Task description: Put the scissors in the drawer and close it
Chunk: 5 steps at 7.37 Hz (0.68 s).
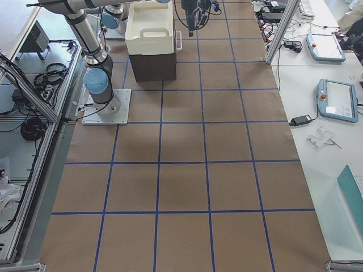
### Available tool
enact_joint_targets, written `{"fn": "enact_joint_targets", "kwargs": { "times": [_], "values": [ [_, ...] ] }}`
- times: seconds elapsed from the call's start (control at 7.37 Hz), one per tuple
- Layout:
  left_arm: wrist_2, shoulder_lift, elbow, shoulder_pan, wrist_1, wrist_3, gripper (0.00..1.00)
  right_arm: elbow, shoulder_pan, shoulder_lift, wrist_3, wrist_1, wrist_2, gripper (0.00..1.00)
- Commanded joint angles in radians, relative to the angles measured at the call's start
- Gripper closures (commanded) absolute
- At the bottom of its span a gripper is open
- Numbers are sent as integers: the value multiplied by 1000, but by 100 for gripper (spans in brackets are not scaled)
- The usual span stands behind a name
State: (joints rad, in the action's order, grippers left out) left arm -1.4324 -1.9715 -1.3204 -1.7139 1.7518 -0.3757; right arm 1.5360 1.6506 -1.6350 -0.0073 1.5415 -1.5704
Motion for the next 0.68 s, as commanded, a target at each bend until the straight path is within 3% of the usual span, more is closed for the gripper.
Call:
{"fn": "enact_joint_targets", "kwargs": {
  "times": [0.0,0.54],
  "values": [
    [-54,67,41,94,-47,228,0,0,0,1,1,2,1,0],
    [-152,222,23,146,-138,451,0,-5,2,-8,3,3,0,0]
  ]
}}
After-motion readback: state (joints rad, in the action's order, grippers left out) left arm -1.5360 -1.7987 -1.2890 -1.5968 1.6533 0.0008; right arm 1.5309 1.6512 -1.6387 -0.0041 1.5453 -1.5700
